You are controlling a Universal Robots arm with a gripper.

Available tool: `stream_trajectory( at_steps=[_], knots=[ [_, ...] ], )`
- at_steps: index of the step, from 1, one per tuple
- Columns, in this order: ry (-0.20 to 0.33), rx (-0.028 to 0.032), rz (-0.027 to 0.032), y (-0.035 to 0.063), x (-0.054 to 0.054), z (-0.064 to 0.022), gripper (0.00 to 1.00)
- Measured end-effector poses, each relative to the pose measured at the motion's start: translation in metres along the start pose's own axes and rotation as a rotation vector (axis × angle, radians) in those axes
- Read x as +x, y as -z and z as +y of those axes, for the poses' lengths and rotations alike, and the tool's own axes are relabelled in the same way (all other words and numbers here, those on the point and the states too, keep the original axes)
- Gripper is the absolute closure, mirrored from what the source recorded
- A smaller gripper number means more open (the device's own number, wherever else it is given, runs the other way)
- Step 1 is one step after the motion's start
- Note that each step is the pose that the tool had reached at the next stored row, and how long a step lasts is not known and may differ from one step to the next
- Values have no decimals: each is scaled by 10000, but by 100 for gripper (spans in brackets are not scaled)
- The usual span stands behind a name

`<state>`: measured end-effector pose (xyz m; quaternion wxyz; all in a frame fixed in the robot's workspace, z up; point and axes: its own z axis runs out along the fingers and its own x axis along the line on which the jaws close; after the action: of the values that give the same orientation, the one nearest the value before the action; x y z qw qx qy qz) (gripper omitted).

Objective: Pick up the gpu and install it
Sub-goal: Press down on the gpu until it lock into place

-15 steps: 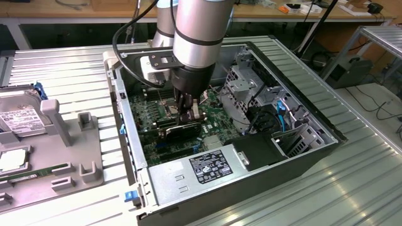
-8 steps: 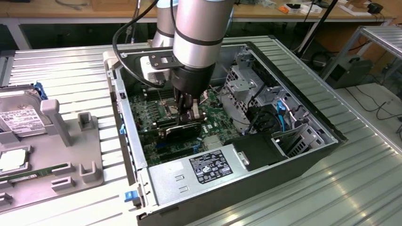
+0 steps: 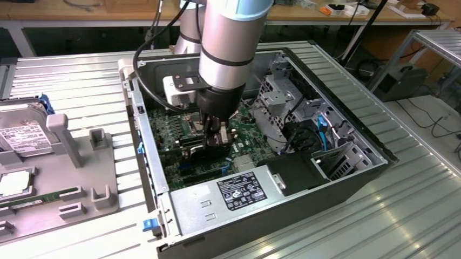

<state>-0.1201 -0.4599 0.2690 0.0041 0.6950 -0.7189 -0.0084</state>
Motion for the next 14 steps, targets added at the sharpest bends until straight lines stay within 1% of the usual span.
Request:
stream_trajectory(
  at_steps=[1, 2, 3, 5, 6, 7, 9, 10, 11, 13, 14],
  knots=[
    [1, -1, 6, -18, 1, 5, 89],
    [-1, 15, -35, 21, -3, 16, 89],
    [-1, 13, -26, 63, -2, 18, 89],
    [-2, 5, -10, 180, -2, 21, 89],
    [-5, 6, -11, 219, -2, 22, 89],
    [-8, 8, -9, 320, -2, 23, 89],
    [-11, 7, -7, 439, -3, 26, 89],
    [-25, 10, -12, 438, -3, 33, 89],
    [-36, 10, -12, 437, -1, 77, 89],
    [-39, 9, -11, 437, 1, 120, 89],
    [-40, 9, -12, 436, 3, 163, 89]
  ],
)
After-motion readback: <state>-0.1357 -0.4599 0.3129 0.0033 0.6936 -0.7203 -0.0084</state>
